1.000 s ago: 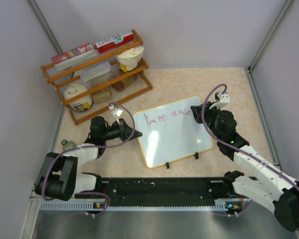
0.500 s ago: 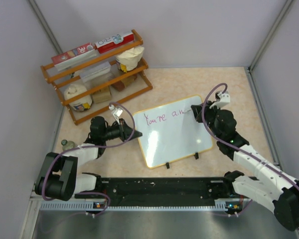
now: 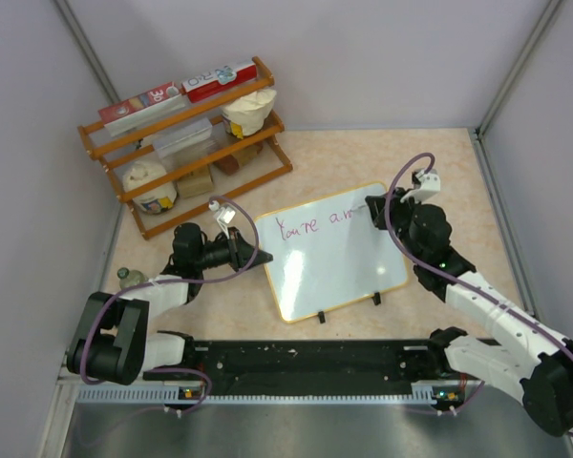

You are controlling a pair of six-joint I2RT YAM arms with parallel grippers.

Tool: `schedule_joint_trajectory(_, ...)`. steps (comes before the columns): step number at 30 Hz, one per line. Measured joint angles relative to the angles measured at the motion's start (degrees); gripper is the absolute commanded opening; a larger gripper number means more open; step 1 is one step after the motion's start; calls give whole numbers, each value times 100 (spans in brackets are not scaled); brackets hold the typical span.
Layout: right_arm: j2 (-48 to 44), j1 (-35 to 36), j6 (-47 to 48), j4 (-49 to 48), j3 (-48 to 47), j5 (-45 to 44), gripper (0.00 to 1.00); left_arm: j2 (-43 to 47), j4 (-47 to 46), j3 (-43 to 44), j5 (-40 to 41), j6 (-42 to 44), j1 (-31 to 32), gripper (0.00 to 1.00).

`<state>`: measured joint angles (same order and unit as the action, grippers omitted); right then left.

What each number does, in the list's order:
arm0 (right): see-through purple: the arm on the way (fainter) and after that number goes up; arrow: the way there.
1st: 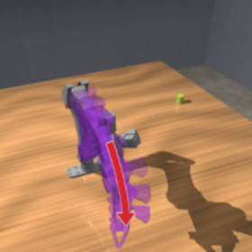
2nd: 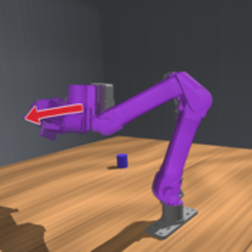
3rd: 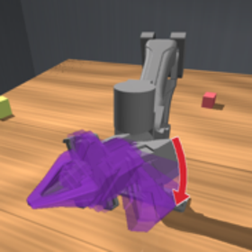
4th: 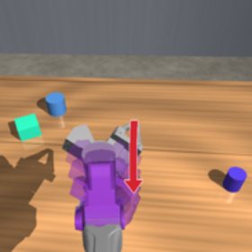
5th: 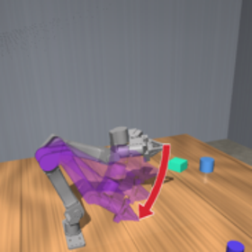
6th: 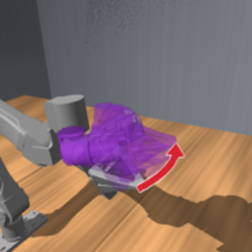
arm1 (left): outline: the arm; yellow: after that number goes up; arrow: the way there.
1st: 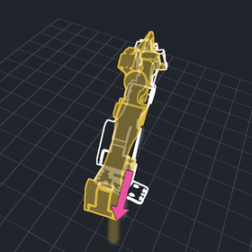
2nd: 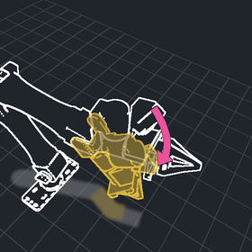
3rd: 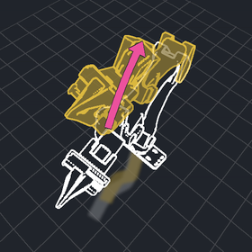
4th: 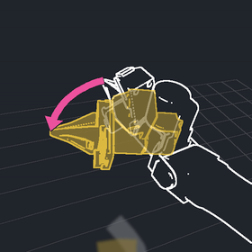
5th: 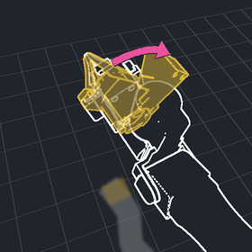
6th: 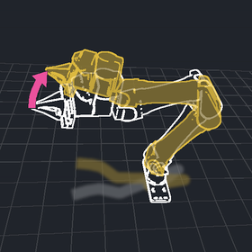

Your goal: Write a sentence on the whiteboard

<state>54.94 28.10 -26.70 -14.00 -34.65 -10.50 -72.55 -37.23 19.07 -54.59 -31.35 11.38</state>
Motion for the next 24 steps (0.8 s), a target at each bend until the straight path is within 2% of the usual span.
schedule_joint_trajectory(7, -46, -2, 0, 33, 0, 7, 0, 0, -2, 0, 0, 0, 0, 0)
schedule_joint_trajectory(15, -505, -28, 4, 83, 4, 4, 0, 0, -4, 0, -2, 0, 0, 0)
schedule_joint_trajectory(24, -302, -173, 4, 151, 4, 28, 0, 0, -4, 0, -2, 0, 0, 0)
